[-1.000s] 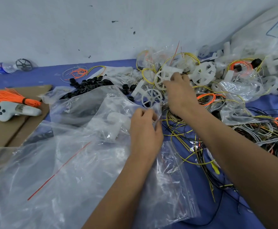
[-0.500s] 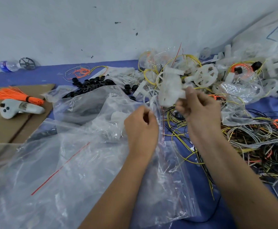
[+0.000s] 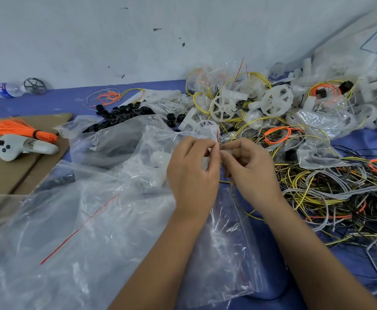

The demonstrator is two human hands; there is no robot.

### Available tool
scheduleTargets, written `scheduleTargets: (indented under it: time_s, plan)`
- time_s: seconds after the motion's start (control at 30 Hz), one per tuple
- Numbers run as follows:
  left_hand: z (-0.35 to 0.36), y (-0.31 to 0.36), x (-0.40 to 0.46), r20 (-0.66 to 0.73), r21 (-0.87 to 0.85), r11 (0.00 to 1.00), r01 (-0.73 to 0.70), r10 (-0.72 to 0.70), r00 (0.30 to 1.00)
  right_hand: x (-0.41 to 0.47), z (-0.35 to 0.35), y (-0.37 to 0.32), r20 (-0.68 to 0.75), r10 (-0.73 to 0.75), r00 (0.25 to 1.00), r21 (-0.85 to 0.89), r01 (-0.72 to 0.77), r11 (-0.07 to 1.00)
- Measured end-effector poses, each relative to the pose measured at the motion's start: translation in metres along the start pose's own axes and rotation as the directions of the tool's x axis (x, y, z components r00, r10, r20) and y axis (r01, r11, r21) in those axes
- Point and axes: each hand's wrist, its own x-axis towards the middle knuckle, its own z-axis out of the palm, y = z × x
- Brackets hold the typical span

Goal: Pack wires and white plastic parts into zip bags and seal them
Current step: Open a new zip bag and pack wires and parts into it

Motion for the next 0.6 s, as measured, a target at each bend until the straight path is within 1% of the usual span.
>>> scheduleTargets:
  time_s: [0.07,0.13,0.3,0.4,0.5,0.6]
  plan:
    - [-0.001,0.0,0.0,0.007,0.029,0.999,-0.044,0.043,0.999,-0.003,0.001,-0.001,0.062,-0.038,0.997,-0.006,0.038,0.999]
    - [-0.001,0.0,0.001,0.011,0.038,0.997,-0.072,0.072,0.997,-0.005,0.003,-0.003,0.111,-0.032,0.993,0.038,0.028,0.999]
    - [-0.003,0.005,0.0,0.013,-0.017,0.99,-0.137,0.137,0.991,-0.005,0.009,-0.004,0.081,0.089,0.993,0.268,-0.107,0.958]
    - [-0.002,0.009,-0.003,0.044,-0.102,0.981,-0.164,0.169,0.985,-0.005,0.009,-0.008,0.133,0.086,0.987,0.407,-0.133,0.904]
    - [0.0,0.013,-0.007,0.098,-0.21,0.967,-0.144,0.168,0.981,-0.006,0.007,-0.009,0.207,0.031,0.978,0.403,-0.114,0.908]
    - [-0.001,0.013,-0.006,0.108,-0.233,0.963,-0.132,0.16,0.981,-0.006,0.006,-0.009,0.239,0.054,0.969,0.324,-0.132,0.937]
